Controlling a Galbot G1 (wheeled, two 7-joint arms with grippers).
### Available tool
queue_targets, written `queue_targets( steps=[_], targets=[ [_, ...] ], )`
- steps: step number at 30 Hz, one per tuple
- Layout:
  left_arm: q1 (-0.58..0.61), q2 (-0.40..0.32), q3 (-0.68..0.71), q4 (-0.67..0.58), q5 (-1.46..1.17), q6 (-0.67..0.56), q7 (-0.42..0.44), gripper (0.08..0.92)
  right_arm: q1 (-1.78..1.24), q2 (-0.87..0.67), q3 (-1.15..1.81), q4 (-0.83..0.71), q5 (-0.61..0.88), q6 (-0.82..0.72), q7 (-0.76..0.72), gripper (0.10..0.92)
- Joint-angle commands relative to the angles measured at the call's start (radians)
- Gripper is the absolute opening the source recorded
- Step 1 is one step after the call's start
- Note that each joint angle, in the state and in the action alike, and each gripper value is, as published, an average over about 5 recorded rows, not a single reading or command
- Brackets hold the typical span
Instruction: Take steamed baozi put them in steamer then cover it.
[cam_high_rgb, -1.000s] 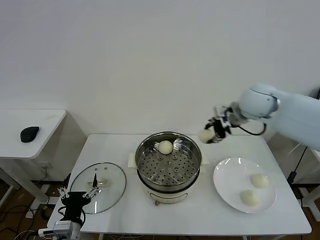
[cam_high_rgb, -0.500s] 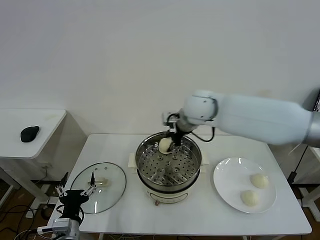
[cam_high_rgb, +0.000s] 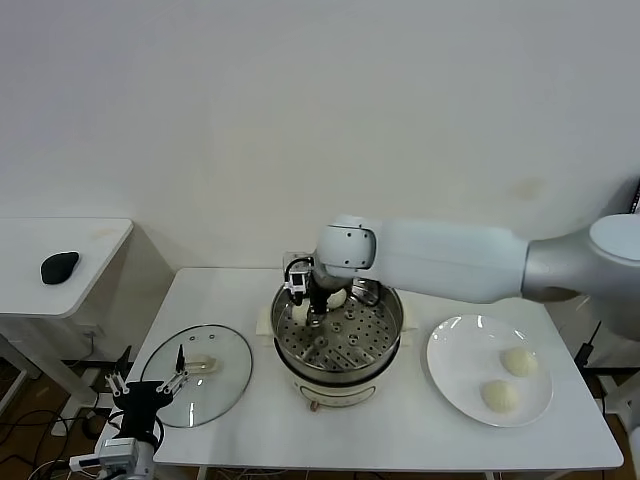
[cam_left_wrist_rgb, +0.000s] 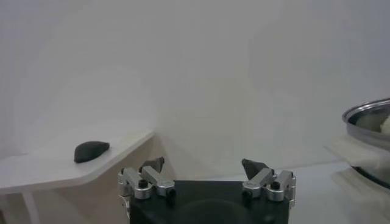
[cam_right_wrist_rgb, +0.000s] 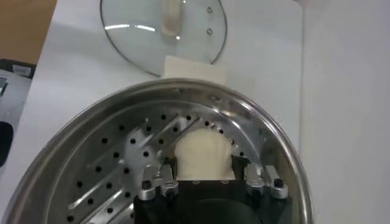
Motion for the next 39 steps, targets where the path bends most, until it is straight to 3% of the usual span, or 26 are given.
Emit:
queue_targets(
  steps=[1, 13, 19, 24, 31, 39],
  targets=[
    [0.003, 0.004, -0.005, 0.0, -0.005, -0.002, 0.001, 0.823, -0.051, 0.039, 0.01, -0.049, -0.011, -0.012, 0.019, 0.569],
    [0.002, 0.001, -0.001, -0.003, -0.003, -0.001, 0.001, 0.823, -0.057, 0.028, 0.032, -0.04, 0.005, -0.011, 0.004, 0.577],
    [0.002, 0.002, -0.001, -0.005, -0.002, 0.0, 0.001, 0.823, 0.036, -0.047, 0.047, 0.034, -0.014, -0.008, -0.097, 0.72],
    [-0.001, 0.006, 0.0, -0.012, -0.006, 0.001, 0.002, 0.823, 0.167, -0.183, 0.032, 0.136, -0.073, 0.033, -0.243, 0.814],
    [0.002, 0.014, 0.007, -0.016, -0.009, 0.004, 0.003, 0.823, 0.328, -0.428, -0.046, 0.311, -0.156, 0.121, -0.37, 0.823],
    [0.013, 0.016, 0.018, -0.034, -0.006, 0.003, 0.002, 0.823, 0.333, -0.749, -0.125, 0.414, -0.397, 0.311, -0.474, 0.823]
  ],
)
